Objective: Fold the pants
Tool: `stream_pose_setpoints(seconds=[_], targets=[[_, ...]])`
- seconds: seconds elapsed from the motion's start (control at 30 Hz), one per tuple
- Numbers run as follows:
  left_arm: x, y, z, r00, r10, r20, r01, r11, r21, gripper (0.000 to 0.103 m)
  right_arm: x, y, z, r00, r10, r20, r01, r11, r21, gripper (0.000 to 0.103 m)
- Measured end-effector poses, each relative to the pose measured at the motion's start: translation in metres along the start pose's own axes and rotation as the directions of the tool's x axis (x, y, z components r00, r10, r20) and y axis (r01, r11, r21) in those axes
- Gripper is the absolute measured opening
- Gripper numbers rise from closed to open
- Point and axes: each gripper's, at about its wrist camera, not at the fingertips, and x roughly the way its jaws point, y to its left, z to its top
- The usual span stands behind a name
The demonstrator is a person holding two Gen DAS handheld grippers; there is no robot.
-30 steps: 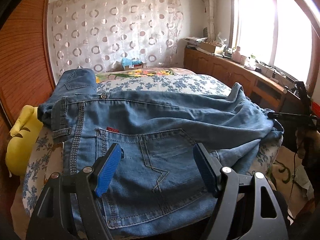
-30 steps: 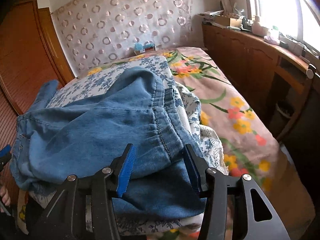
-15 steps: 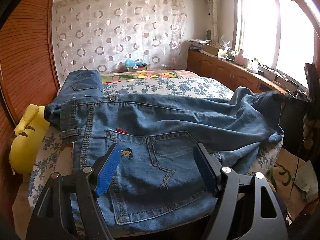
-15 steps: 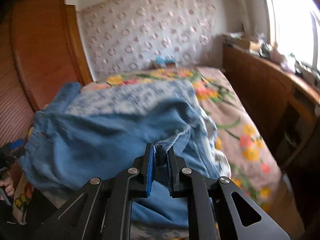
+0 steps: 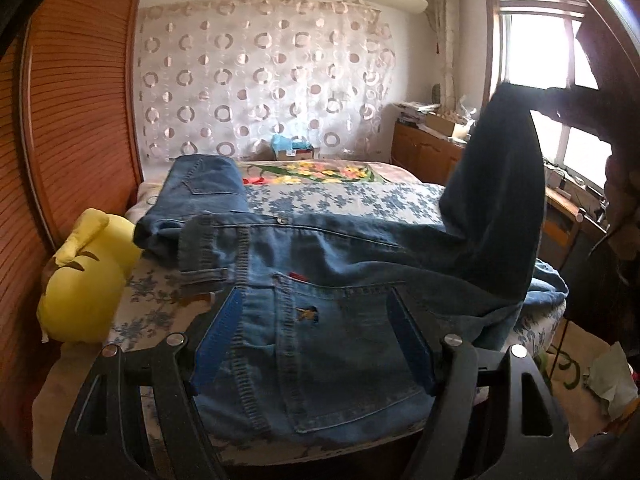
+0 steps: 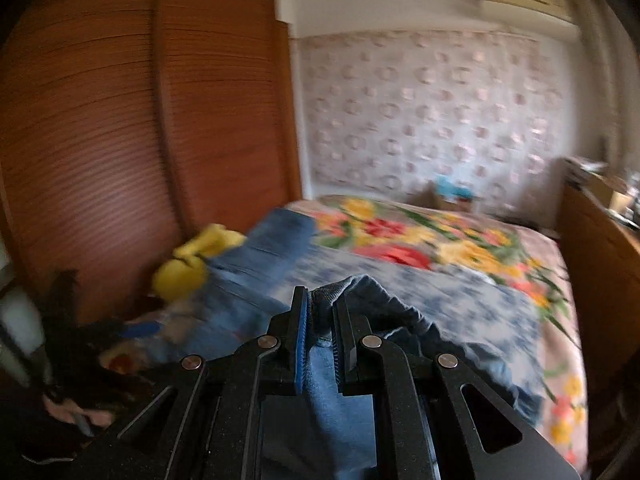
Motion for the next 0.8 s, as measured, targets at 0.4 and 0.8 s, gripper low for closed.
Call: stream_pose_setpoints(seconds=[0.4,0.8], targets=[[0.012,0.016,-0.009,0.999,-0.010,-0.040,0.008,0.999,-0.035,0.075,0.053,0.007,0.001,0.995,-0.015,-0.101,0.013,1.000,-0.027,0.040],[0.060,0.007,-0.026,0.987,-0.080,-0.136,0.077,0.997,-0.033,0.074,0.096,0.008,-0.016,0.972,-0.001,-0.234,0.018,0.997,0.069,0.047]])
